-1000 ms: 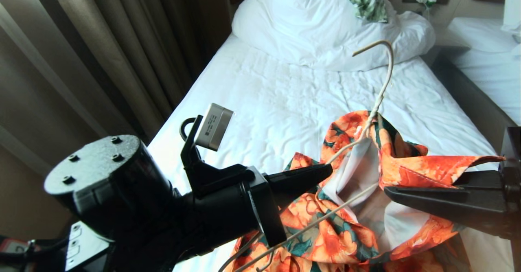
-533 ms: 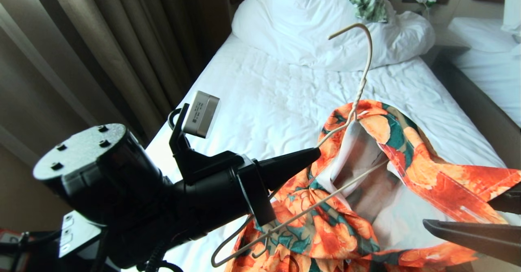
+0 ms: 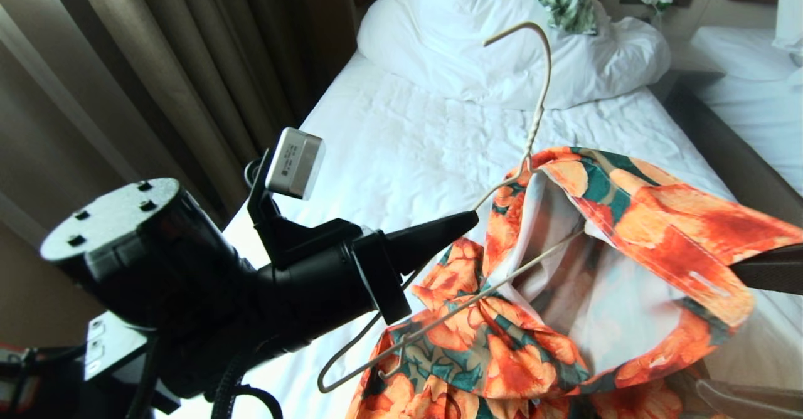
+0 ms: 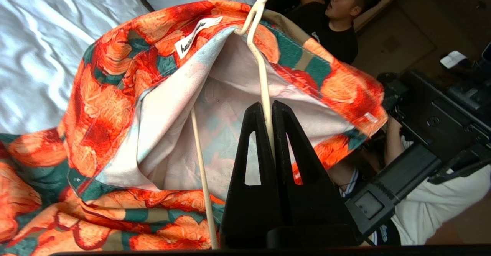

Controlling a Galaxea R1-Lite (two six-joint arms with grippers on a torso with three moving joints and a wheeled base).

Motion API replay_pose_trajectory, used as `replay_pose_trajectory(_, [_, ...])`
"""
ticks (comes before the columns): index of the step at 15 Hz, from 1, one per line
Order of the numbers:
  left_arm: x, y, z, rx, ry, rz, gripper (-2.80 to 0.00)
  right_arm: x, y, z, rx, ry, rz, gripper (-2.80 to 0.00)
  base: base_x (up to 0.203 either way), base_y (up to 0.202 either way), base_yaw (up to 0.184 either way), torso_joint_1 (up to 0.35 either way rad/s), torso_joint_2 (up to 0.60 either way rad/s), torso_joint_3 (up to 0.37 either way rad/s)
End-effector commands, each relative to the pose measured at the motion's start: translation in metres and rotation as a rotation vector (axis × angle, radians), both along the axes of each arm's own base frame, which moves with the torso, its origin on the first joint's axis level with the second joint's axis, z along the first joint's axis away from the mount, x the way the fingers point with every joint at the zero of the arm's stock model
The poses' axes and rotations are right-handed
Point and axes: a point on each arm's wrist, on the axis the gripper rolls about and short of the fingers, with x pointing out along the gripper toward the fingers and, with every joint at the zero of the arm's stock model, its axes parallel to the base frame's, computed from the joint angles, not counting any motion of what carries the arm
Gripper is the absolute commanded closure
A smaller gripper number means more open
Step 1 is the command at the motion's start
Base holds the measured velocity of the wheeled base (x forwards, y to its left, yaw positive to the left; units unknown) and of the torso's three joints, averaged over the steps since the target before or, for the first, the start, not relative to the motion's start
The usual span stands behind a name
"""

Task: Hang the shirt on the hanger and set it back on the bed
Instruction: Hook one side of the shirt onto the hanger

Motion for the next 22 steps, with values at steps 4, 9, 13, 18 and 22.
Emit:
replay_pose_trajectory(4, [-0.001,0.008,0.010,-0.033,-0.028,0.008,0.00,-0.008,-0.018,0.005,0.024,0.078,-0.054,-2.80,0.000,0.000,0.000,0.000,0.00,0.000])
replay_pose_trajectory(9, [0.001,0.006,0.006,-0.021,-0.018,0.004,0.00,-0.005,-0.018,0.010,0.056,0.096,-0.092,-2.80,0.000,0.000,0.000,0.000,0.00,0.000])
replay_pose_trajectory(13, [0.000,0.007,0.006,-0.020,-0.018,0.003,0.00,-0.001,-0.020,0.009,0.060,0.098,-0.136,-2.80,0.000,0.000,0.000,0.000,0.00,0.000])
replay_pose_trajectory(18, [-0.001,0.006,0.006,-0.021,-0.018,0.000,0.00,0.048,-0.016,-0.006,-0.016,0.183,-0.374,-2.80,0.000,0.000,0.000,0.000,0.00,0.000])
replay_pose_trajectory(22, [-0.001,0.007,0.007,-0.023,-0.020,0.002,0.00,0.102,-0.008,-0.022,-0.082,0.283,-0.471,-2.80,0.000,0.000,0.000,0.000,0.00,0.000])
